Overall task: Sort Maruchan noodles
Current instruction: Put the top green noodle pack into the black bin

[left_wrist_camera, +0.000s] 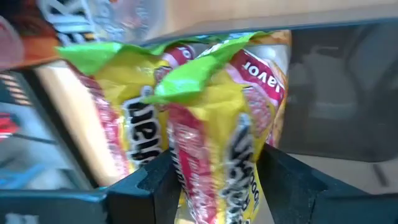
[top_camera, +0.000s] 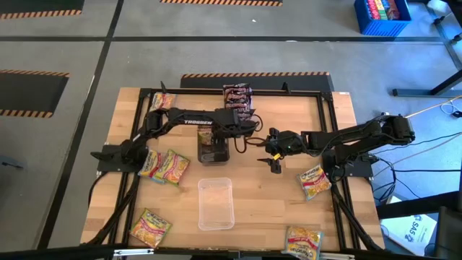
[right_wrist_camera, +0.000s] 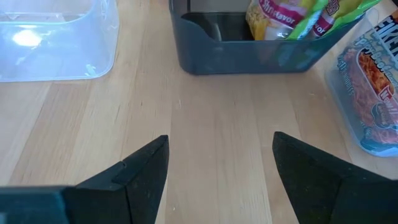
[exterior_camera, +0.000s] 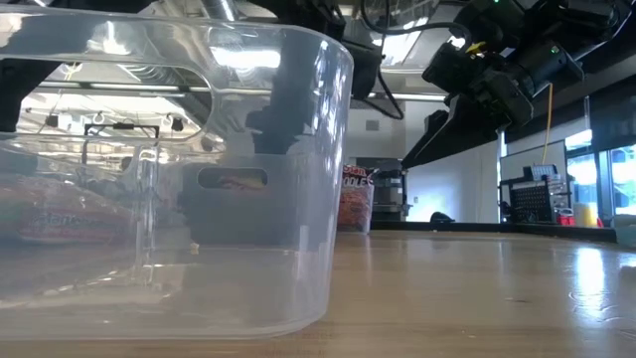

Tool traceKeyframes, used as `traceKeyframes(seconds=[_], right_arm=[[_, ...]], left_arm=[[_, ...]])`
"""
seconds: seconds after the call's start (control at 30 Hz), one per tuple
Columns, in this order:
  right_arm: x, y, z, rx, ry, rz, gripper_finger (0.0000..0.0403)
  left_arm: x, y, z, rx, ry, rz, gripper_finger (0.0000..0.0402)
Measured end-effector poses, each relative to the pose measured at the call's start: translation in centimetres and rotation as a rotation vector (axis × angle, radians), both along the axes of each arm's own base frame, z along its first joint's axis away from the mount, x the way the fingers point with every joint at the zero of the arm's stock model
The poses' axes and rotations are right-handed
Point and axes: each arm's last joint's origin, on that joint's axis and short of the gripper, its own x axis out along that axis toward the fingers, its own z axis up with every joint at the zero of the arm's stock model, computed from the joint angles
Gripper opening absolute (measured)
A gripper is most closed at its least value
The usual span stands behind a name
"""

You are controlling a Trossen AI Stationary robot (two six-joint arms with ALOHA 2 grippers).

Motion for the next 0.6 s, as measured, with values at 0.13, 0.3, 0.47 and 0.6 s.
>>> traceKeyframes(seconds=[0.13,0.3,0.47,0.6], right_arm=[[0.0,0.0,0.0,0.000,0.000,0.000,0.0269],[0.0,0.0,0.0,0.000,0.000,0.000,0.0269],[0.0,0.0,0.0,0.000,0.000,0.000,0.0269],[0.0,0.0,0.0,0.000,0.000,0.000,0.0269]], left_arm=[[0.0,-0.4,0.1,0.034,0.024,-0.042,0.0190],[-0.4,-0.7,0.2,0.029,0.062,-0.048,0.0192],[-0.8,-1.1,1.5,0.027,0.041,-0.055,0.0192],[-1.5,-1.4,3.6,0.037,-0.022,-0.043,0.0192]])
